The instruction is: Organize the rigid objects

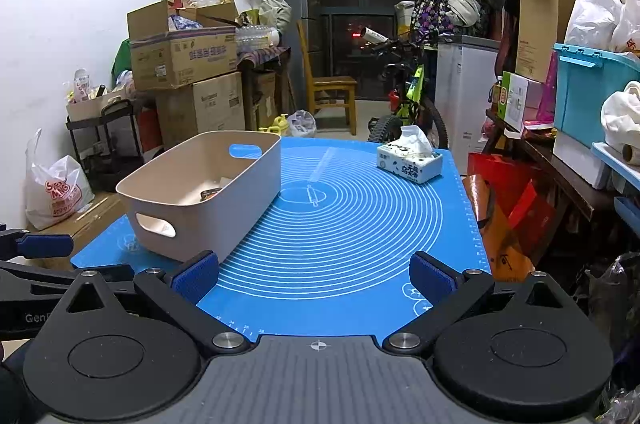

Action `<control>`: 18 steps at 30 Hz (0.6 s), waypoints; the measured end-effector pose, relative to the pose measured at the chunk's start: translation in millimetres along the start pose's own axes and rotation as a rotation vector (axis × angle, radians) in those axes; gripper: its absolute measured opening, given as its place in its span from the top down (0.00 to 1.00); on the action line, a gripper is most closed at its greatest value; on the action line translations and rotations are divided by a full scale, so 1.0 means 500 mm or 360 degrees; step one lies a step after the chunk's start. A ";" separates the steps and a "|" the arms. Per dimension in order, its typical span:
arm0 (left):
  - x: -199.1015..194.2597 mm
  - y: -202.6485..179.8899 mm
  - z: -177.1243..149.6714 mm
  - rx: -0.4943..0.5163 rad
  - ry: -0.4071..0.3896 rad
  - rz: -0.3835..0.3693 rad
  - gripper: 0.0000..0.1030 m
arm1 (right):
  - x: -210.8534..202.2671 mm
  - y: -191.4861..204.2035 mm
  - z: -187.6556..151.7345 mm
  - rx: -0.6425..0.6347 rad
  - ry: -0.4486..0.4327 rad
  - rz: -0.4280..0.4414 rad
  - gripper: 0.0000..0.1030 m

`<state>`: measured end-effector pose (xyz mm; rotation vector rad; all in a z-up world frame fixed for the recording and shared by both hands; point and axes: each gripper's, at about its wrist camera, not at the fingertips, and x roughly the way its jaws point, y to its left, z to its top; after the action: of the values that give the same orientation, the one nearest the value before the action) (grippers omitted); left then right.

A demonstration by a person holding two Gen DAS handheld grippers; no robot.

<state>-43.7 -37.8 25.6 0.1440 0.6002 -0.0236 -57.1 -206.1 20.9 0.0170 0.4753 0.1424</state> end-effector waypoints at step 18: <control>0.000 -0.001 -0.001 0.0001 0.0000 0.0000 0.32 | 0.004 -0.002 -0.005 0.0017 0.0012 -0.0005 0.02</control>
<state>-44.0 -38.1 25.0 0.1446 0.6004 -0.0235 -56.5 -206.8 17.9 0.0263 0.4834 0.1366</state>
